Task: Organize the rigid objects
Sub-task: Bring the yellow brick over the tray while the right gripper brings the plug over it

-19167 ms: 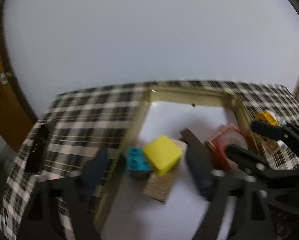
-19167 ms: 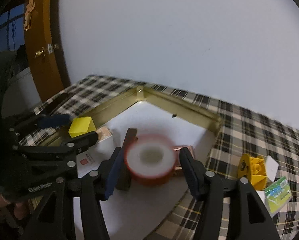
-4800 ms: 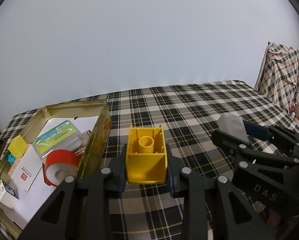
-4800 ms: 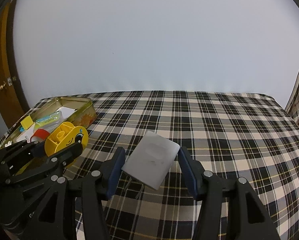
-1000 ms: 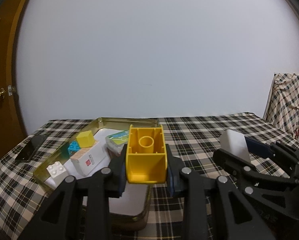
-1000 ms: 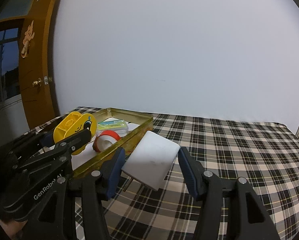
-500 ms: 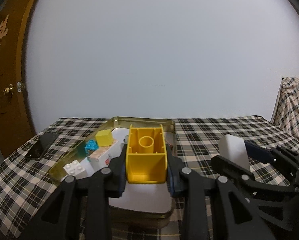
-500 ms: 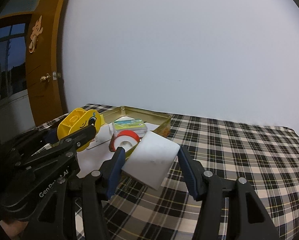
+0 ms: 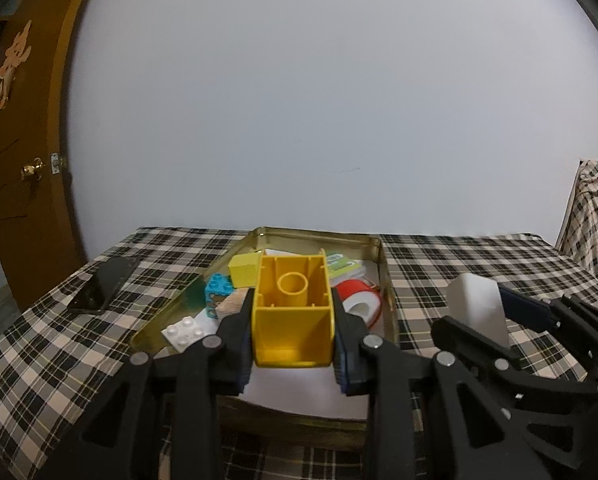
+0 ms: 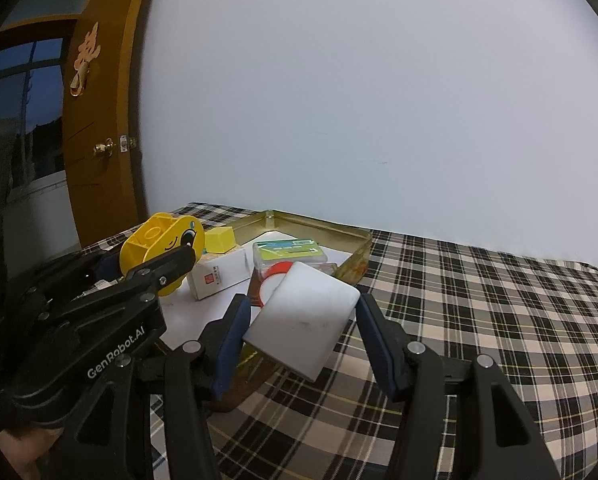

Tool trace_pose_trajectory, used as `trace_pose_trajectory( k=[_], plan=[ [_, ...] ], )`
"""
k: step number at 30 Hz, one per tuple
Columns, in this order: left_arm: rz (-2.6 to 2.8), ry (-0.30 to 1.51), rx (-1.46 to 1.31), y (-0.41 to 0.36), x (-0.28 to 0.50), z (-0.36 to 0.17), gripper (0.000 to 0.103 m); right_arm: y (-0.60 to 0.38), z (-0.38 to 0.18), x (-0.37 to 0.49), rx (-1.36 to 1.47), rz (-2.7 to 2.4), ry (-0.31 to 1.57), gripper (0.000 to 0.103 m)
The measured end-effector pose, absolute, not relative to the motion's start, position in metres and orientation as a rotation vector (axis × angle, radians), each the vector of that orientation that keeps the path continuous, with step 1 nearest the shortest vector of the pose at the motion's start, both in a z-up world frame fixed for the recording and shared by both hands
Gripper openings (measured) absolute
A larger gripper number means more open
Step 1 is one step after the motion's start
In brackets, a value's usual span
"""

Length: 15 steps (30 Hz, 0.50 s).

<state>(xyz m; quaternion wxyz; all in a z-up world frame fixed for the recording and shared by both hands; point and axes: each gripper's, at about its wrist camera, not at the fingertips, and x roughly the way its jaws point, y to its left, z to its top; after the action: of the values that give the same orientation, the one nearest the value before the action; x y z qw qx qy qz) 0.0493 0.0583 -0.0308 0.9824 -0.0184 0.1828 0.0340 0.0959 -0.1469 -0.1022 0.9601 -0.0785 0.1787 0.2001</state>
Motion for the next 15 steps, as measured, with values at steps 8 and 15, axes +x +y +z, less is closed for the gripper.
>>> trace_pose_trajectory(
  k=[8,15],
  plan=[
    [0.096,0.387,-0.046,0.069,0.052,-0.032,0.031,-0.137,-0.103,0.099,-0.164,0.424,0.368,0.058],
    [0.121,0.396,-0.050,0.078,0.054,-0.033,0.031,-0.130,-0.104,0.102,-0.163,0.442,0.374,0.058]
  ],
)
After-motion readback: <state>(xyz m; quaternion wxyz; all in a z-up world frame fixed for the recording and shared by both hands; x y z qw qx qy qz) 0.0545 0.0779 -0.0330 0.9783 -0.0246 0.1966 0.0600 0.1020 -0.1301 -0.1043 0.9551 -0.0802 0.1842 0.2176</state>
